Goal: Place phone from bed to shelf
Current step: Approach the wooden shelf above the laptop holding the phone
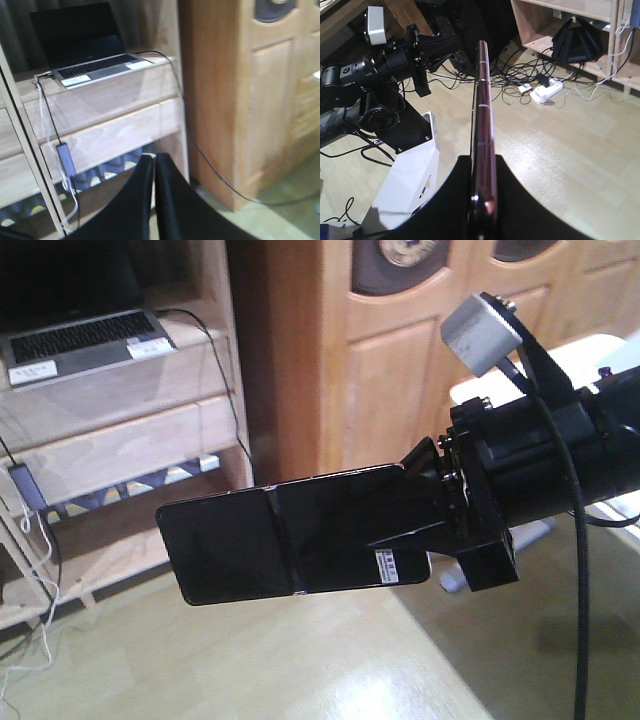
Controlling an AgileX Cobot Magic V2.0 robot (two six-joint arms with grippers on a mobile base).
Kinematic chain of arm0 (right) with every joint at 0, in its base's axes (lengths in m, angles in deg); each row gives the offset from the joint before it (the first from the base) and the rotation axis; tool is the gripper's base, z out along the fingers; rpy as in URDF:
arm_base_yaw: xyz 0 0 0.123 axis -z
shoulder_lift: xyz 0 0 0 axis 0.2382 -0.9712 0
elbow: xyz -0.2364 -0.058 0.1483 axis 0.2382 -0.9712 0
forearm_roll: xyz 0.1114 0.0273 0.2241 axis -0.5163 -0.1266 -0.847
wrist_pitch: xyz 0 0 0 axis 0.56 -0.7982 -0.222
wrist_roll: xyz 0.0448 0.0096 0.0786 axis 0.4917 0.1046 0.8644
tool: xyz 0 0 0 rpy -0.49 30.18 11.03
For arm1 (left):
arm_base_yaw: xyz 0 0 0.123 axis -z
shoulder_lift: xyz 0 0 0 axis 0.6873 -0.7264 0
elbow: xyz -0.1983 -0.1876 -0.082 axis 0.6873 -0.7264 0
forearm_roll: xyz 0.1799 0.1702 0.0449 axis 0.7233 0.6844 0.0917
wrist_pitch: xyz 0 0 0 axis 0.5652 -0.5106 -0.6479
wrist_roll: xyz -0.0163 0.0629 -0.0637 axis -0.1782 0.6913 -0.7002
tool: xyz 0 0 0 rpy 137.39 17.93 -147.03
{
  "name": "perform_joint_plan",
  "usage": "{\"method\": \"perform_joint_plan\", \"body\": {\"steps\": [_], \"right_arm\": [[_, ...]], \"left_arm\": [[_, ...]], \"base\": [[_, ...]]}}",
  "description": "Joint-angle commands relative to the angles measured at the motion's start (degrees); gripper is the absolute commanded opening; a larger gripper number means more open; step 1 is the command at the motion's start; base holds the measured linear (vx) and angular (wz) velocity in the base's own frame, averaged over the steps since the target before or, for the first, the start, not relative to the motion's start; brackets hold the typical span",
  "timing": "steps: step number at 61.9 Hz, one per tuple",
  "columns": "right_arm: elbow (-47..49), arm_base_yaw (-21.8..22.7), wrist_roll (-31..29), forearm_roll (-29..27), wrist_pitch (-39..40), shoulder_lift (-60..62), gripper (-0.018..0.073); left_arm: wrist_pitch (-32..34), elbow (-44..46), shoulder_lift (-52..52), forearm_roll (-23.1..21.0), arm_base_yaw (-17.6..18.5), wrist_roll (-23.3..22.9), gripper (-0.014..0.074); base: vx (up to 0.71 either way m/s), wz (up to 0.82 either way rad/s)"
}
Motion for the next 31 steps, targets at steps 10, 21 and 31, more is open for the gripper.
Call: {"method": "perform_joint_plan", "body": {"steps": [10,21,31], "right_arm": [[1.47,-0.01,-0.43,-4.97,-3.13,1.46,-0.0001],[1.47,-0.01,-0.43,-4.97,-3.08,1.46,-0.0001],[1.47,-0.01,-0.43,-4.97,-3.14,1.46,-0.0001]], "left_arm": [[4.23,1.46,0.49,-0.26,0.12,-0.22,0.0001],[4.23,1.46,0.49,-0.26,0.12,-0.22,0.0001],[4.23,1.46,0.49,-0.26,0.12,-0.22,0.0001]], "base": [[0.44,0.27],[0.43,0.25],[0.41,0.24]]}}
